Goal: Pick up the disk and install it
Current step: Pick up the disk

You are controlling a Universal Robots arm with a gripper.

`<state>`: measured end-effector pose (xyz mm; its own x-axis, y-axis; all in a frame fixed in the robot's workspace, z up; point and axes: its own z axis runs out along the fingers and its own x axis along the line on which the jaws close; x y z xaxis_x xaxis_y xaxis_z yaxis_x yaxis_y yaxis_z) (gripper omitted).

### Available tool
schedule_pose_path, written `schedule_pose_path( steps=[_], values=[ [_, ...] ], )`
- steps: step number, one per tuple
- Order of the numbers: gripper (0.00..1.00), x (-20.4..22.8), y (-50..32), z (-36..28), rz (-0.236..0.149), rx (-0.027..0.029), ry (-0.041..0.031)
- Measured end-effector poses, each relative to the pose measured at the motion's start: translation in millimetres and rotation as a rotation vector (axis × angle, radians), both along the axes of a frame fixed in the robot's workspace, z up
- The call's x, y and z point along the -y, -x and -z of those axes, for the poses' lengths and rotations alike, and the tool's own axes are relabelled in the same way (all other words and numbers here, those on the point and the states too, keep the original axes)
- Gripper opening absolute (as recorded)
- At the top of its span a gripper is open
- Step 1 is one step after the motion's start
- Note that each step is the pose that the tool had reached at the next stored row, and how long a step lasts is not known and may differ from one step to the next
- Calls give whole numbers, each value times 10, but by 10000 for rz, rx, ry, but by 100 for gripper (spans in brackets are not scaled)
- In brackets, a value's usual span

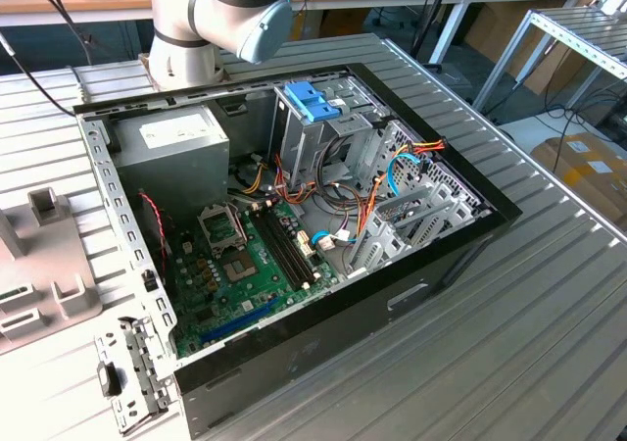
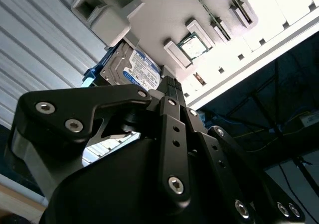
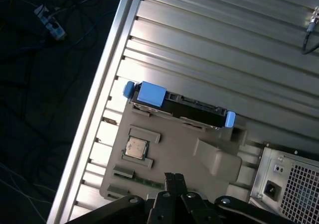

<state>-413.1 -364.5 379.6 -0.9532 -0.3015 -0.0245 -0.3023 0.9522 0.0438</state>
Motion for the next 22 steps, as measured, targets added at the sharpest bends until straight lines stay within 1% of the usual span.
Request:
schedule_pose_path(
  steps=[22],
  values=[
    [11,0,0,0,-1428,0,0]
  ],
)
